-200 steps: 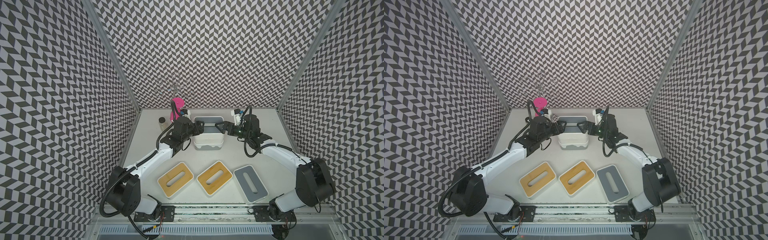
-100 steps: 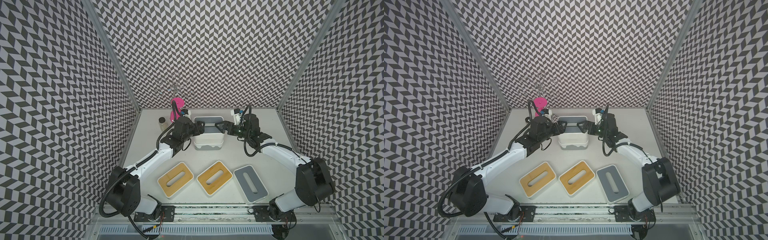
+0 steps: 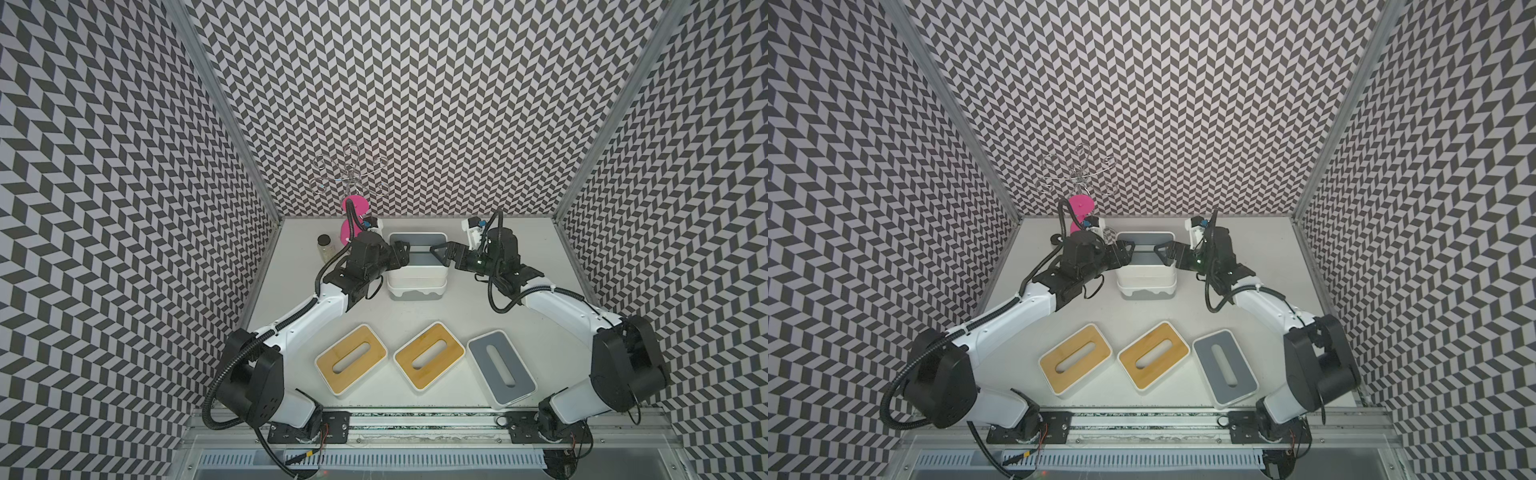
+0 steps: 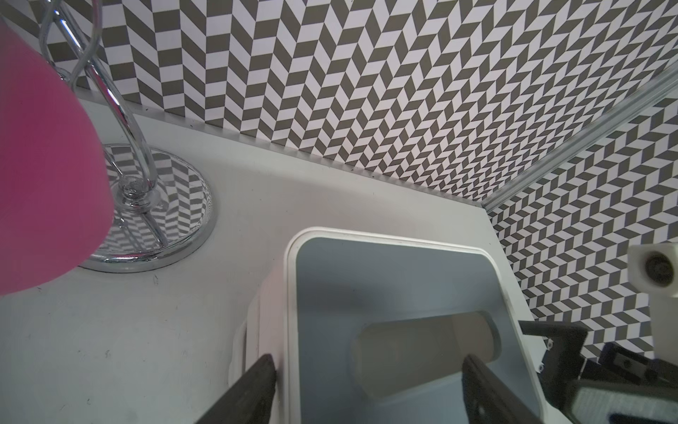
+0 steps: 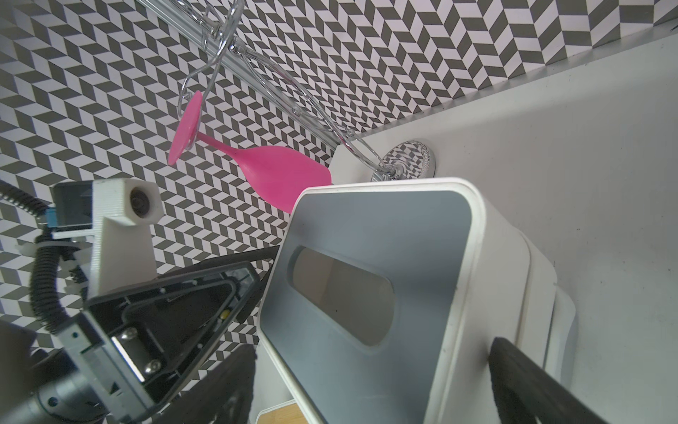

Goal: Stack the tissue boxes
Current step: Place the tissue box at the tissue box.

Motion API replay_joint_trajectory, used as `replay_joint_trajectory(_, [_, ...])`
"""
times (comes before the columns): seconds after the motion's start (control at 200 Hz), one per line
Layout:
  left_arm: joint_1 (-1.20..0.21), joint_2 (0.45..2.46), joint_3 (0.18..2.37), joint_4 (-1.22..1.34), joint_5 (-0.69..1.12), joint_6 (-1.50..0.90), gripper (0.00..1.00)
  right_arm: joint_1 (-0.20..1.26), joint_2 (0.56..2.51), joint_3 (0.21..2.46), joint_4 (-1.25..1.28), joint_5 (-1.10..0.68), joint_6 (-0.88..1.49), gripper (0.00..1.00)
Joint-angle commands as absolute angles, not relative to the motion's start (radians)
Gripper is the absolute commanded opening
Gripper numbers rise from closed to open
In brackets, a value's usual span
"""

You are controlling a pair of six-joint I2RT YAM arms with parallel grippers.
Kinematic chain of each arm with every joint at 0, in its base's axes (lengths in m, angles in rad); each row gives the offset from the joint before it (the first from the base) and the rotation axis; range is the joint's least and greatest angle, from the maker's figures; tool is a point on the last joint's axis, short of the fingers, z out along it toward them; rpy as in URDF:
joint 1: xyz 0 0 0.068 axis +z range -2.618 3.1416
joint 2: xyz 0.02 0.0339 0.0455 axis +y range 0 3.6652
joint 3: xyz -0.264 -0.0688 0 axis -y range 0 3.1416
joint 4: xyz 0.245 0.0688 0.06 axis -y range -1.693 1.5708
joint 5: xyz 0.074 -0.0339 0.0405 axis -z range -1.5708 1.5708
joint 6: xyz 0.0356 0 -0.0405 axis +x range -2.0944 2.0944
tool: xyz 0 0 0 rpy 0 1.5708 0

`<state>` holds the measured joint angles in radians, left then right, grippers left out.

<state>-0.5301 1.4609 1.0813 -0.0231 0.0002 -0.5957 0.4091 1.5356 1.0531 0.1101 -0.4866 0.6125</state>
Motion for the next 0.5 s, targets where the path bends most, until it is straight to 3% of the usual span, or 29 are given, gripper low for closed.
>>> replay_joint_trajectory(0.0, [-0.559,1.473,1.105,0.028,0.084,-0.603,0.81,0.431,1.504,1.063,0.183,-0.537,0.619,0.97])
replay_joint_trajectory(0.496, [-0.56,1.481,1.113,0.024,0.08,-0.602,0.89,0.431,1.492,1.078,0.123,-0.459,0.611,0.97])
